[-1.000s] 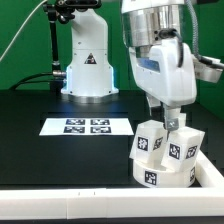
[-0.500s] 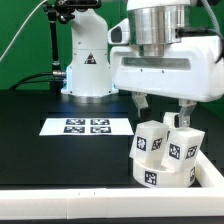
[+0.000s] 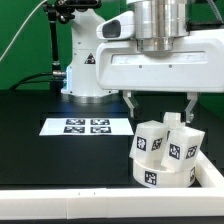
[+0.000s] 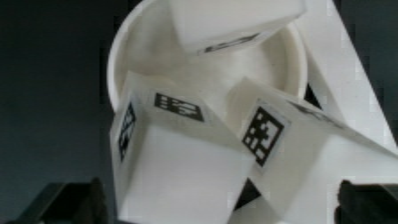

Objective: Assemble stool

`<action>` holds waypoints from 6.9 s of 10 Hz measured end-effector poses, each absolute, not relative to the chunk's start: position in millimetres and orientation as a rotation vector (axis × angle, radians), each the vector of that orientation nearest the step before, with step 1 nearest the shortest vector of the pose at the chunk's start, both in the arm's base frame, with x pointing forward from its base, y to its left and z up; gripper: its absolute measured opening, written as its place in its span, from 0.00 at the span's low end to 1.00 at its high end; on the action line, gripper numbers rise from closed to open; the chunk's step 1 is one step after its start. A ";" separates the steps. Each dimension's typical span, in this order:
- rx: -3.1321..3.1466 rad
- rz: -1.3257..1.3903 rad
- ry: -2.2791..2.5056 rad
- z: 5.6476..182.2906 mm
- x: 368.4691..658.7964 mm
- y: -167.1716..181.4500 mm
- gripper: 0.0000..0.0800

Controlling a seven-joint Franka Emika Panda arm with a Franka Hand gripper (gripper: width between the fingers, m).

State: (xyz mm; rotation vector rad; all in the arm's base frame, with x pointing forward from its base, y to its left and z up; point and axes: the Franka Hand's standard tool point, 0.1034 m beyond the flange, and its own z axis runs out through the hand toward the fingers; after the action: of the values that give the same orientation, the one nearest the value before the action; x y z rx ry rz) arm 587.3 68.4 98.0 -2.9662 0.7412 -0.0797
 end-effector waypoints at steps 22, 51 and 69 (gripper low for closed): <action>-3.035 -0.068 -0.806 74.1 574.3 48.4 0.60; -1.865 0.011 2.332 73.3 575.8 52.3 0.43; -1.248 0.127 2.570 111.1 580.1 56.1 0.81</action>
Offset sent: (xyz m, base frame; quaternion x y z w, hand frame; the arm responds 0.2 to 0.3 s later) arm 0.0018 -0.0019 0.0012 -0.0068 0.0050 -0.3323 0.9431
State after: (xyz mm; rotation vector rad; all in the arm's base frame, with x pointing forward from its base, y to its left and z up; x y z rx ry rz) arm 580.1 56.1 111.1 -1.2481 2.5703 0.1274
